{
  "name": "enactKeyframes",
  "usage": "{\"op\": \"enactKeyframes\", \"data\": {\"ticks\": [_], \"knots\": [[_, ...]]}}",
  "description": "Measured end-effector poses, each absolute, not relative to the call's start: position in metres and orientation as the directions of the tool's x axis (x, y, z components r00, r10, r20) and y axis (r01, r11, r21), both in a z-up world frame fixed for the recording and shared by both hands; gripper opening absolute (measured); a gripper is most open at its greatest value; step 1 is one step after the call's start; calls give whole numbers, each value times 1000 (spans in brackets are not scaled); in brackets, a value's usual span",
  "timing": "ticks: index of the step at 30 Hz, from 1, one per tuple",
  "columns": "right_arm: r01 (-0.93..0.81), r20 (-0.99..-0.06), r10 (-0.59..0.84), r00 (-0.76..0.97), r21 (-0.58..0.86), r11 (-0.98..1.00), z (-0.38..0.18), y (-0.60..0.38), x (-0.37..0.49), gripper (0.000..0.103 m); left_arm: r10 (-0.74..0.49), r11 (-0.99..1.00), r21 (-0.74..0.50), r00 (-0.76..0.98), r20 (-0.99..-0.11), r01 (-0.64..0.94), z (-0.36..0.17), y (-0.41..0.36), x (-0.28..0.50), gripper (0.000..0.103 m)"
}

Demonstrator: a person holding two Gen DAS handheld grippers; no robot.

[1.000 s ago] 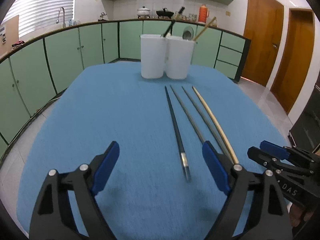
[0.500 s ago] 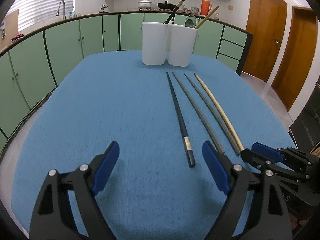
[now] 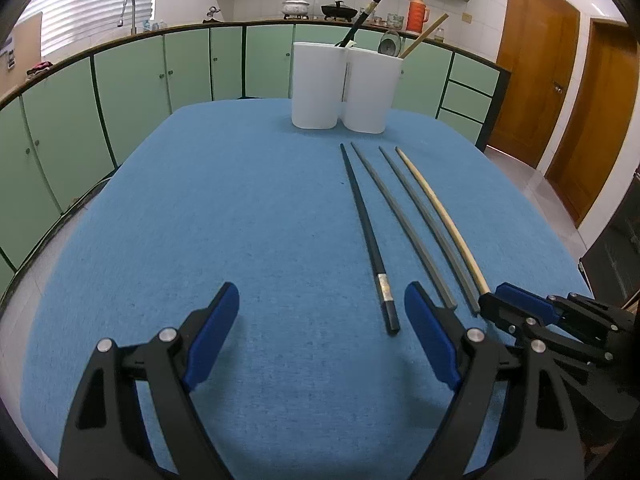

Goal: Organize utensils
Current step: 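Move both open tools back over the remaining chopsticks on the mat, then close the right tool on the other wooden chopstick while the left tool closes on the black chopstick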

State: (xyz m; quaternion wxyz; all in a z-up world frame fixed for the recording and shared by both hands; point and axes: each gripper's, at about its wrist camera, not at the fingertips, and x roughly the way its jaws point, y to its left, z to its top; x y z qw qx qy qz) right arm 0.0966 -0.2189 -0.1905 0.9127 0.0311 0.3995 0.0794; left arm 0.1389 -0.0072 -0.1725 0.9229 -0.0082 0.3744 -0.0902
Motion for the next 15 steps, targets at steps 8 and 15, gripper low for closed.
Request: {"op": "enactKeyframes", "data": {"ticks": [8, 15], "knots": [[-109, -724, 168, 669, 128, 986, -191, -223, 92, 10, -212, 975, -100, 686, -696, 199, -175, -16, 135, 73], [-92, -724, 170, 669, 146, 985, -191, -228, 95, 7, -227, 970, -108, 663, -713, 216, -185, -24, 133, 58]]}}
